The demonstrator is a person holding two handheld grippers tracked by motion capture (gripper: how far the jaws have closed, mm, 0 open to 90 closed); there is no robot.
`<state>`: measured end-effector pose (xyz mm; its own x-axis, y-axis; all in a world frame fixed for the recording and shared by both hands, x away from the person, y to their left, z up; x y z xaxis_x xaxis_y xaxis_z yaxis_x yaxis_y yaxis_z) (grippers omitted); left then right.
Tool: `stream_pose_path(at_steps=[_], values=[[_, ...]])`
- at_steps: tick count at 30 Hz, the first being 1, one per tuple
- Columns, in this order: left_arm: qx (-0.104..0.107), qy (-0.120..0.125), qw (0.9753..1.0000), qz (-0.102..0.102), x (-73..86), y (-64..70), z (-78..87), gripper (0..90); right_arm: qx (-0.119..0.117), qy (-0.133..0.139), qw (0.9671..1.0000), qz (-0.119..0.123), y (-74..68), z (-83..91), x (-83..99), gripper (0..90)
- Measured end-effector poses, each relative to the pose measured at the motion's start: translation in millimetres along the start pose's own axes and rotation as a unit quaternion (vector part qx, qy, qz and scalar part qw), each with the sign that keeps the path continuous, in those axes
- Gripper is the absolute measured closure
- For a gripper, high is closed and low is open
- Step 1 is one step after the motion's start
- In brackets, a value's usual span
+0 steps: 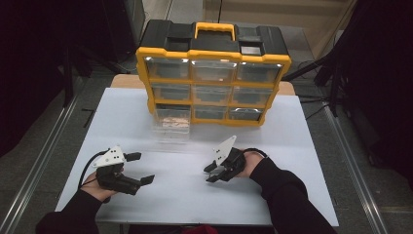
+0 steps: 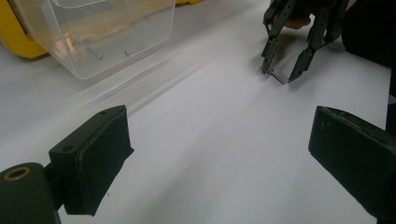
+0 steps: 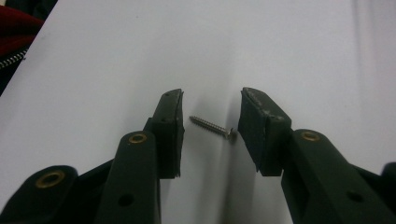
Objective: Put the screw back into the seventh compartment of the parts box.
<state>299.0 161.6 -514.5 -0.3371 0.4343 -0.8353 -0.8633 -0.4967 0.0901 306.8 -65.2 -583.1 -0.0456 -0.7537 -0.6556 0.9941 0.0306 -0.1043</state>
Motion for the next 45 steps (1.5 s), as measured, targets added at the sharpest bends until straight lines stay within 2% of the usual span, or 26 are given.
stream_pose_path(at_steps=[8, 14, 17, 20, 32, 43, 45], values=[[0.0, -0.001, 1.0, 0.0, 0.1, 0.3, 0.0, 5.5, 0.012, -0.005, 0.9999, 0.009, 0.3, 1.5, 2.1, 69.2], [-0.001, -0.001, 1.0, 0.001, 0.1, 0.2, 0.1, 5.5, 0.018, -0.009, 0.9998, 0.006, 0.9, 1.8, 2.6, 79.0], [-0.001, 0.0, 1.0, 0.001, 0.0, 0.5, 0.1, 5.5, 0.014, -0.01, 0.9999, 0.0, -0.2, 1.4, 2.5, 85.5], [-0.002, -0.001, 1.0, 0.001, 0.1, 0.1, 0.3, 5.5, 0.007, -0.011, 0.9997, -0.019, -0.7, 1.4, 2.4, 86.4], [-0.003, 0.001, 1.0, 0.002, -0.2, -0.5, 0.7, 5.5, -0.002, -0.015, 0.9984, -0.054, 0.6, 2.7, 1.7, 87.2], [-0.003, 0.001, 1.0, 0.002, -0.1, -0.6, 0.7, 5.5, -0.003, 0.006, 0.9966, -0.082, 2.4, 9.6, -4.9, 87.4], [-0.003, 0.0, 1.0, 0.002, 0.1, -0.6, 0.8, 5.5, -0.001, 0.013, 0.9967, -0.08, 3.8, 11.6, -6.6, 87.4]])
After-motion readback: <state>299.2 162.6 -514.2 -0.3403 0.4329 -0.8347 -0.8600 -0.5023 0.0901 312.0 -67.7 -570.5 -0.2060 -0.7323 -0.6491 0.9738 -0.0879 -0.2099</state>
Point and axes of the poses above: each handheld gripper's, and its own axes: z roughly backward along the jaws, x roughly out of its underside, y roughly to its right, the point moved 10 cm from there along -z, roughly forward along the jaws, and after that the axes turned 4 degrees about -z, right-handed, at the moved point
